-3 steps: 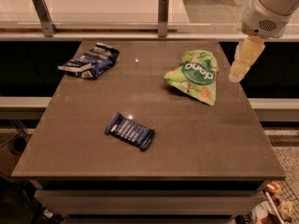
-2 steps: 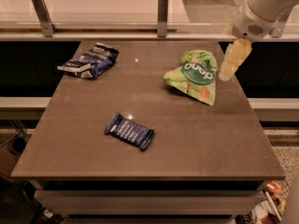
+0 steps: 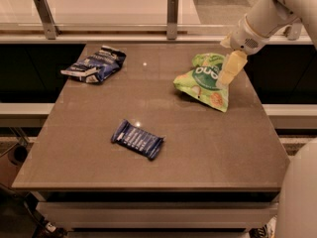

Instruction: Pick green rice chip bag

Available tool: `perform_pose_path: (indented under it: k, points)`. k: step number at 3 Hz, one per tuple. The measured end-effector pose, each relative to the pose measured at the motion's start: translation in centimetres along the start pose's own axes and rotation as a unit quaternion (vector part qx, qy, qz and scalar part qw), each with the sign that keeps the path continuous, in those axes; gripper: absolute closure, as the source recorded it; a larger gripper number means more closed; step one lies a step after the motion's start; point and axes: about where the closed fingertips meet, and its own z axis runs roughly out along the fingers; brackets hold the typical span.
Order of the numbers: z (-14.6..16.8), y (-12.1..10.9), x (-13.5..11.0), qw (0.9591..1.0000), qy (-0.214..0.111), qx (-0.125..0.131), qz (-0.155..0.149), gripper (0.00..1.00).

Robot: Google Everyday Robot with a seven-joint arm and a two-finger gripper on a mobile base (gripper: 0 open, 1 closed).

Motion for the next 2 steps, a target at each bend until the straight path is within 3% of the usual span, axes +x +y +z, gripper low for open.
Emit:
perform_pose_path:
  k: [2]
  points:
    - [4.9, -1.3, 0.8, 0.9995, -0.013, -0.012, 0.025, 0.00]
